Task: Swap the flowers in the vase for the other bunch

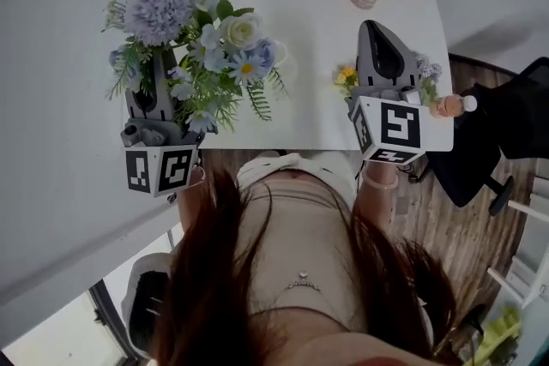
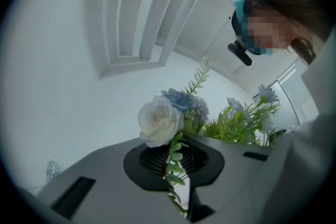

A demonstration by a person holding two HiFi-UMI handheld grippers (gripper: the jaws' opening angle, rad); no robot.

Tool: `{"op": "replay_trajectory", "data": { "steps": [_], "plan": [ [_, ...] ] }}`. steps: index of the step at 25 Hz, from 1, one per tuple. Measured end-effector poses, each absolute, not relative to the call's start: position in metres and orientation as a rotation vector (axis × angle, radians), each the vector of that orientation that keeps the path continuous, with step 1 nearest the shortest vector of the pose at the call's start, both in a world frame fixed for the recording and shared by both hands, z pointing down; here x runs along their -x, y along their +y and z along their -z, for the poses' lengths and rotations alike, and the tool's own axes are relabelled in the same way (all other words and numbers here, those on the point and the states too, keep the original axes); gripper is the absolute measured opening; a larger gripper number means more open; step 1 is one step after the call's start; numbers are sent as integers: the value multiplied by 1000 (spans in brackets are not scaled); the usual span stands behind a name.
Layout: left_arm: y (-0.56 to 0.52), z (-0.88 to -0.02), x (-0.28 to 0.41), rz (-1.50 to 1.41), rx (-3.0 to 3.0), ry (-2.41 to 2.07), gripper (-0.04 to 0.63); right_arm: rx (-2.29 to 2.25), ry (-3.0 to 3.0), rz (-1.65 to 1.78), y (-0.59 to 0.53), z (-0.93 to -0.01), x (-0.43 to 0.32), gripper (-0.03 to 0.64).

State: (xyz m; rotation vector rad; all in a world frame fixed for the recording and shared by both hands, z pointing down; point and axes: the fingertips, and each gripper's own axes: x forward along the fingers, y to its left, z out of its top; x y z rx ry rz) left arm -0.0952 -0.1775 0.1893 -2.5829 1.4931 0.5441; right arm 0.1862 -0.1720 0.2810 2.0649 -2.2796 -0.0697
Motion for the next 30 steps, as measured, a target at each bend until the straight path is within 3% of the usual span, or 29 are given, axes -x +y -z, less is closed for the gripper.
{"op": "replay_trajectory", "data": {
  "steps": [14,30],
  "plan": [
    [-190,-290,161,-135,2489,1908,29,-1837,-2375,50,-203,-302,-115,28],
    [-215,-435,194,340,2521,2319,29,-1737,-2305,30,-229,-322,-115,28]
  ]
}}
